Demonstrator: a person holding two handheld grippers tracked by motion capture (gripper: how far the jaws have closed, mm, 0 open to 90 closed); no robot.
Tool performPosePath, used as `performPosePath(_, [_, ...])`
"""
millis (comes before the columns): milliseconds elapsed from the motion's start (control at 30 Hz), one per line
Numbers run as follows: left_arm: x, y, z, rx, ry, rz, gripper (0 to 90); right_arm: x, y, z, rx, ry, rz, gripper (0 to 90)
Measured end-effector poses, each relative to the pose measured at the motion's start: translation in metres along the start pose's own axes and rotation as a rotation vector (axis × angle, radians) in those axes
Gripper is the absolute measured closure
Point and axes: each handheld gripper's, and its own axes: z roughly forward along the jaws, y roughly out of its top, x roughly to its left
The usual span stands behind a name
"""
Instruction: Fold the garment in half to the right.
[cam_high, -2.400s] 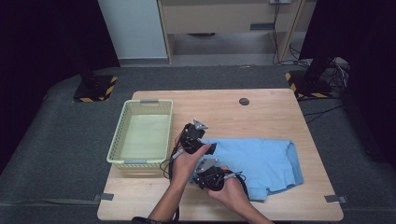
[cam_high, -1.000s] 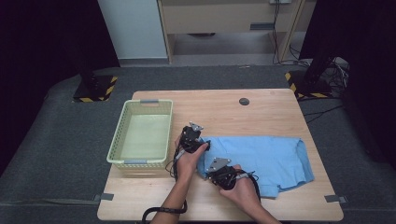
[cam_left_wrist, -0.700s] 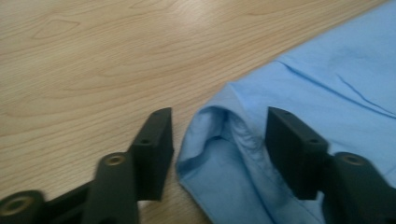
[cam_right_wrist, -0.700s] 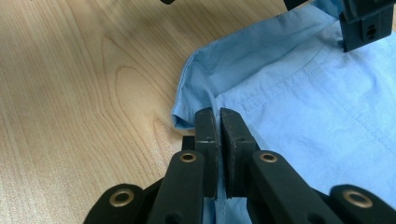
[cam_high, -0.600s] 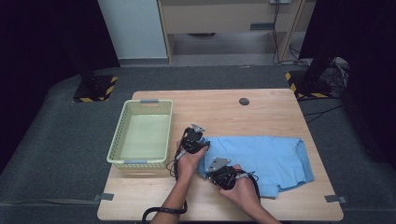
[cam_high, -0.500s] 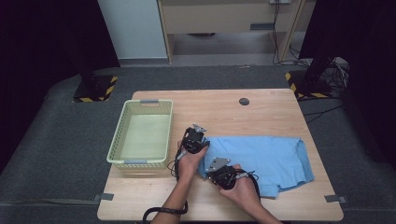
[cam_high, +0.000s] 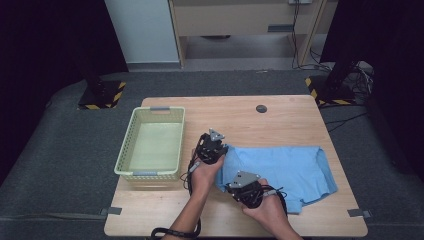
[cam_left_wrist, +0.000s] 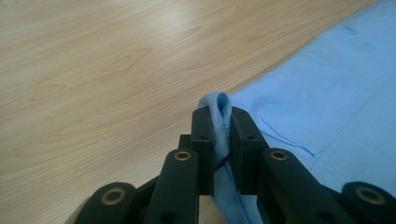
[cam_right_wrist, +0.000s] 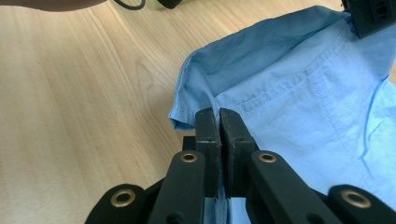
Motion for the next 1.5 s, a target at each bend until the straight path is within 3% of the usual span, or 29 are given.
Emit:
performPosePath(267, [-0.005,0.008,-0.021,-0.018,-0.009,0.018,82.1,0.006,0.008,-0.019,-0.046,0.007,0.025,87.3])
performPosePath(667, [-0.006,0.02,-0.045,-0.012,-0.002,0.056,82.0,0.018,0.022,-0.028,-0.072,0.007,0.012,87.4])
performPosePath(900, [-0.005,0.022,-0.047,-0.002,0.005,0.083,82.0,0.019,0.027,-0.025,-0.067,0.014,0.003,87.4])
performPosePath(1500, [0.008,0.025,-0.054,0.03,0.028,0.084,82.0,0.018,0.042,-0.017,-0.053,0.049,-0.007,87.4])
